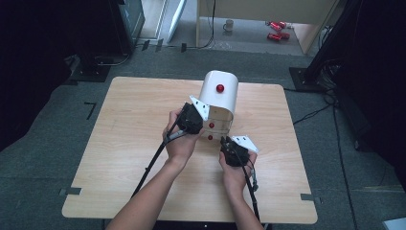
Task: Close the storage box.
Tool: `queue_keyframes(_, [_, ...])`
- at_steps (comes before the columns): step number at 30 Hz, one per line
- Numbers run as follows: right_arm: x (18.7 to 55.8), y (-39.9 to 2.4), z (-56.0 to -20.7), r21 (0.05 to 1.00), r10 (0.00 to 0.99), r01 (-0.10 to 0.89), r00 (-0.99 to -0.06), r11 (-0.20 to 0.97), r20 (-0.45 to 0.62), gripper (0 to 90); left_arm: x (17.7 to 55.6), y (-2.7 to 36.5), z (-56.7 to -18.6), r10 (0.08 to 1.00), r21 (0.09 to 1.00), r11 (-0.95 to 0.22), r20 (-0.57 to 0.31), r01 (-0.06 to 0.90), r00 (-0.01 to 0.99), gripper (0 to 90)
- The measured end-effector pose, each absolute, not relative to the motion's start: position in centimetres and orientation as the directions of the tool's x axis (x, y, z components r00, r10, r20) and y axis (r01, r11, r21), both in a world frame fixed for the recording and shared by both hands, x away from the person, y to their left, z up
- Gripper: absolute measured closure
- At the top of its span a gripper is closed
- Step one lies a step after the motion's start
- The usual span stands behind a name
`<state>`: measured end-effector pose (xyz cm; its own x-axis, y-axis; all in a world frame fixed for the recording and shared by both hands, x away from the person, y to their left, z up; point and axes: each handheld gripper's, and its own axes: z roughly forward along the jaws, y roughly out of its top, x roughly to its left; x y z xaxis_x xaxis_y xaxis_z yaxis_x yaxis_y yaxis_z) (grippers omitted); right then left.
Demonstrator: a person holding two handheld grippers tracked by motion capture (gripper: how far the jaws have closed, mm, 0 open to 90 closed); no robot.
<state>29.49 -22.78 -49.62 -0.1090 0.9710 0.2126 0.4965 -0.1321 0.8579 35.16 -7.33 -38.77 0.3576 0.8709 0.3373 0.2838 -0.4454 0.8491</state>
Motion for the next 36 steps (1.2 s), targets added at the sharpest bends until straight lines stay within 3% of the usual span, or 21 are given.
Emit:
queue_keyframes(2, [29.7, -23.3, -49.6, 0.856, 0.970, 0.497, -0.102, -0.143, 0.221, 74.7, 35.1, -7.2, -38.7, 0.870, 0.858, -0.431, 0.314, 0.278, 0.381, 84.9])
queue_keyframes(5, [29.9, -23.9, -49.5, 0.859, 0.971, 0.492, -0.101, -0.142, 0.218, 73.2, 34.7, -6.8, -38.4, 0.867, 0.874, -0.422, 0.312, 0.240, 0.388, 74.0])
queue_keyframes(10, [30.1, -25.3, -49.3, 0.872, 0.976, 0.473, -0.097, -0.125, 0.193, 69.9, 34.6, -4.1, -38.9, 0.860, 0.910, -0.319, 0.161, 0.265, 0.483, 61.7])
queue_keyframes(16, [30.5, -26.9, -49.0, 0.878, 0.973, 0.459, -0.105, -0.137, 0.207, 66.5, 34.2, -1.3, -40.9, 0.836, 0.942, -0.207, 0.032, 0.262, 0.547, 55.7])
queue_keyframes(22, [30.0, -26.4, -48.3, 0.902, 0.964, 0.421, -0.190, -0.093, 0.188, 65.2, 34.8, -0.6, -43.3, 0.799, 0.926, -0.197, -0.040, 0.323, 0.600, 55.1])
queue_keyframes(36, [31.2, -26.6, -47.9, 0.907, 0.970, 0.411, -0.163, -0.098, 0.178, 71.6, 35.0, -2.1, -45.3, 0.748, 0.905, -0.235, -0.065, 0.355, 0.660, 56.1])
